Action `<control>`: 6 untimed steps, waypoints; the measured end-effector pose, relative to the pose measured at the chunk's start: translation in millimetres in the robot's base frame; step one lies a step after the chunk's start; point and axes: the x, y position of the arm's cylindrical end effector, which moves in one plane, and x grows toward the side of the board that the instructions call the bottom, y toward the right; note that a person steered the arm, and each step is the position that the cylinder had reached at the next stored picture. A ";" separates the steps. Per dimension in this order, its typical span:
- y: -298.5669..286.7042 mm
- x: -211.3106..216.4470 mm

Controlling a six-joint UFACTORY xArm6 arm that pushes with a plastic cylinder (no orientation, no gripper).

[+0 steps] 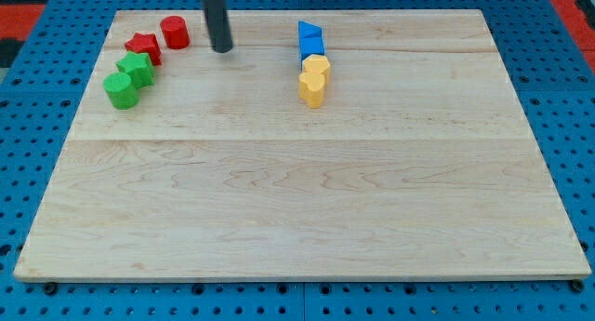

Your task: Move the red circle to the top side of the red star

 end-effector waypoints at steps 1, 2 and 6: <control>5.6 -24.8; -18.9 -25.7; -89.0 -25.7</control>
